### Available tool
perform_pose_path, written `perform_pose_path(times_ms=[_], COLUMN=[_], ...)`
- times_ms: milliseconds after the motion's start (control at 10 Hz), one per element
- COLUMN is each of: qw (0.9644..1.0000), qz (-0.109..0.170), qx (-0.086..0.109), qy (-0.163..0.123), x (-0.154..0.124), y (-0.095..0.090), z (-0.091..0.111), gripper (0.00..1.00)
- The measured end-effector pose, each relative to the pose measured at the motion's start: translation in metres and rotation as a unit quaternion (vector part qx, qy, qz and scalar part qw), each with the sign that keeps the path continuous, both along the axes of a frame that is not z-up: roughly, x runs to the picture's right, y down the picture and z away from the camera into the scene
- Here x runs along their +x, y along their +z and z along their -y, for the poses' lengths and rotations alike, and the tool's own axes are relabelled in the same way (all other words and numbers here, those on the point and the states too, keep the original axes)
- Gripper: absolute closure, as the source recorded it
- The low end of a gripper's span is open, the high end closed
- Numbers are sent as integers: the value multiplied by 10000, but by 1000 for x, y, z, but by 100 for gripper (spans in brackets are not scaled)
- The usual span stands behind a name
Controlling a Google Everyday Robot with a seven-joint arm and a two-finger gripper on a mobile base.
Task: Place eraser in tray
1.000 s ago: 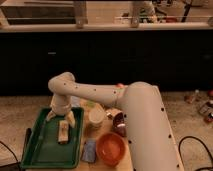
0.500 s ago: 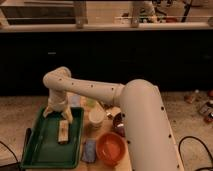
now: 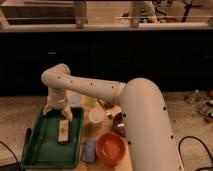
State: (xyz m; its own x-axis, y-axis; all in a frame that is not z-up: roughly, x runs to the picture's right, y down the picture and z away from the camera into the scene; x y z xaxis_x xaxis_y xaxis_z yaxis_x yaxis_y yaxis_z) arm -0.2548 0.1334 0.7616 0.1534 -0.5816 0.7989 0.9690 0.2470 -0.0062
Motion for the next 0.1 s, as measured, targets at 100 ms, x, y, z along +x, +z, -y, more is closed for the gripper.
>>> perform_pose_path(times_ms=[100], qw=[10000], qz=[-18], qx=[13], qy=[-6], x=[1], y=[-1], z=[2], gripper=[20])
